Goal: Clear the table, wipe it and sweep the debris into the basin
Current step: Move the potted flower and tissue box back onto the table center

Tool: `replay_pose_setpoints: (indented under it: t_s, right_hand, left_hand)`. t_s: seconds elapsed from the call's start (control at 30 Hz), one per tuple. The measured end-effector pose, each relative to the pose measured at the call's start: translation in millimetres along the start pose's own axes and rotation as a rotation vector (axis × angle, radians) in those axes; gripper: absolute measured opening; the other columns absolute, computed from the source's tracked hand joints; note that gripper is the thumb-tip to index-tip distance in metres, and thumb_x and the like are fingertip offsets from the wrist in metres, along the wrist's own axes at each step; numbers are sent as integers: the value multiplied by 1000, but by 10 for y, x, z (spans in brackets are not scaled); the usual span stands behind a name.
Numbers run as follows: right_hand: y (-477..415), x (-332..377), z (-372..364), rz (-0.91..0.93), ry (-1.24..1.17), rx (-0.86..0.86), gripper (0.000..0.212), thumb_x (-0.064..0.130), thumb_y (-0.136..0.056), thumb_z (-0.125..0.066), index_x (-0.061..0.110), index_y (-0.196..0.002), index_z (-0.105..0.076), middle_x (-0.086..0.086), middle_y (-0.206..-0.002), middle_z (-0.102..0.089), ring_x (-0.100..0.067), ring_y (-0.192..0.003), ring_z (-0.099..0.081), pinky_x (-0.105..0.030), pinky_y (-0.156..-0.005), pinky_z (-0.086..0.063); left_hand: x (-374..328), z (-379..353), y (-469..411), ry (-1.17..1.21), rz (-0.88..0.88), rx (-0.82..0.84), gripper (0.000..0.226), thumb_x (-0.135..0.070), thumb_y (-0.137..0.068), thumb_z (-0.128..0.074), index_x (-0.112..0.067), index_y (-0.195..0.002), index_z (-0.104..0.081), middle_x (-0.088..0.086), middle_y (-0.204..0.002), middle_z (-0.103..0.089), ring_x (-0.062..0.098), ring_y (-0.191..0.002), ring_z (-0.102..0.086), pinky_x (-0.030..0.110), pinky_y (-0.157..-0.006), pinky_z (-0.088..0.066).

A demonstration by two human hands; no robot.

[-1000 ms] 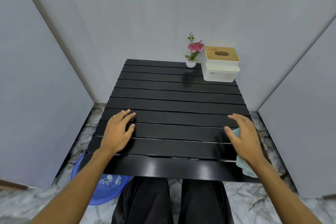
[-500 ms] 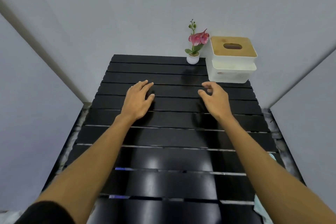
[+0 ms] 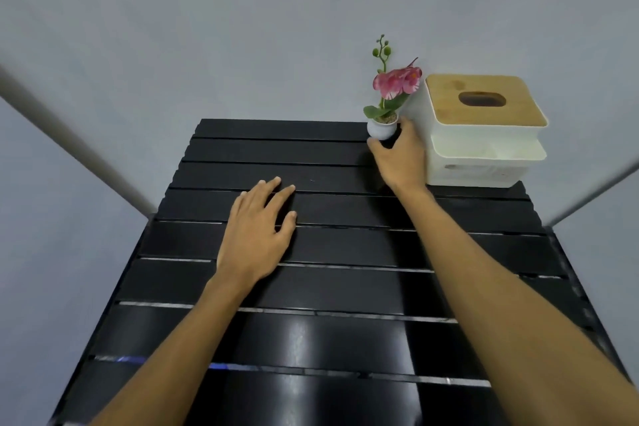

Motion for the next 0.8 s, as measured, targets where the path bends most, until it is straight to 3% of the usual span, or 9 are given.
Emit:
replay_pose_setpoints:
  t_s: [0.37,0.53,0.8]
  right_hand:
    - [-327,-63,-124,-23,7,-104,37,25,-82,-68,7,-112,-55,-10,-112,-66,-28,-102,-61,-21,-78,-39]
    - [-159,-24,-99,-8,-12,-84,36,27,-80,-71,10,-109,-58,-6,-108,-67,-21,-96,-61,-22,-80,-44]
    - [393,111,-142,-17,-33,37,34,25,-79,-73,14,-108,-59,6,-94,-63,-7,-81,-57,-11,-68,-39]
  left_hand:
    - [8,-23,-12,-5,9,-2,51,-45,-94,-32,-29,-142,-40,-4,-154,-32,14,-144,-20,37,-119,-11]
    - [4,-15,-13,-5,10,-4,51,-44,-94,-32,-29,-141,-41,-4,-154,-33,14,-144,-20,36,-119,-10]
    - [3,16,-9,49,9,-17,44,-37,-96,-44,-25,-139,-47,-2,-152,-37,15,-144,-23,34,-118,-10]
Point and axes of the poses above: each hand's wrist, its own y-axis away from the middle knuckle, its own z-axis out of the back of the hand, x = y × z, the point moved 5 cm from there along -y, towards the middle knuckle
